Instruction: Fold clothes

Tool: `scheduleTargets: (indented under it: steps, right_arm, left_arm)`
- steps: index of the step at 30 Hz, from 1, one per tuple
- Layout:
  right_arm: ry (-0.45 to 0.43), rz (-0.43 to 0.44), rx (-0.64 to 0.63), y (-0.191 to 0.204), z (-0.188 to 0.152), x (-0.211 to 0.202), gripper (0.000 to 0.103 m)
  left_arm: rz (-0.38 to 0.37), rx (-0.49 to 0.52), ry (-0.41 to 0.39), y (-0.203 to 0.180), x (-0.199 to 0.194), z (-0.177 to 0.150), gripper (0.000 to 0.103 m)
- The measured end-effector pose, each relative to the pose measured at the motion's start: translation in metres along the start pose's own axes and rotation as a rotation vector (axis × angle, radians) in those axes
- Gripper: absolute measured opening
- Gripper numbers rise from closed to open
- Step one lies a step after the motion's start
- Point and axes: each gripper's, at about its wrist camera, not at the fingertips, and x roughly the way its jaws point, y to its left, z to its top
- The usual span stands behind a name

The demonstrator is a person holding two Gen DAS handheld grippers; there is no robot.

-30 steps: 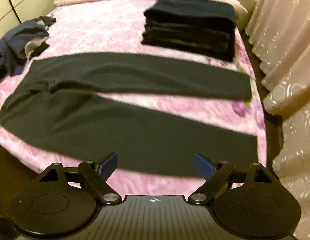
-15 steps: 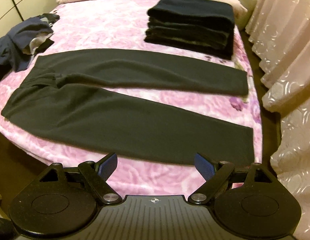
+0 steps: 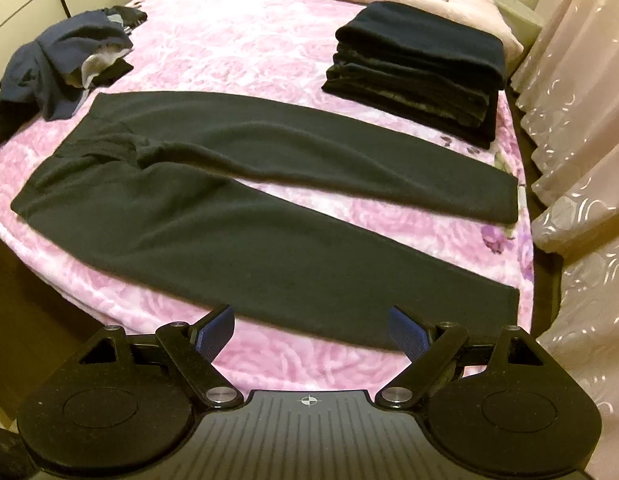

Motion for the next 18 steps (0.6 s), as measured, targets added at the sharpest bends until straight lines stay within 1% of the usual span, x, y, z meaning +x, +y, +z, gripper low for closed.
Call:
scheduleTargets:
  steps: [10, 18]
  right_arm:
    - [0.036, 0.008, 0.026, -0.004, -0.006, 0.006, 0.087]
    - [0.047, 0.015, 0.033, -0.006, -0.005, 0.01, 0.087]
  left_arm:
    - [-0.015, 0.031, 0.01, -0.007, 0.005, 0.005, 0.098]
    - [-0.018, 0.053, 0.014, -0.012, 0.007, 0.009, 0.098]
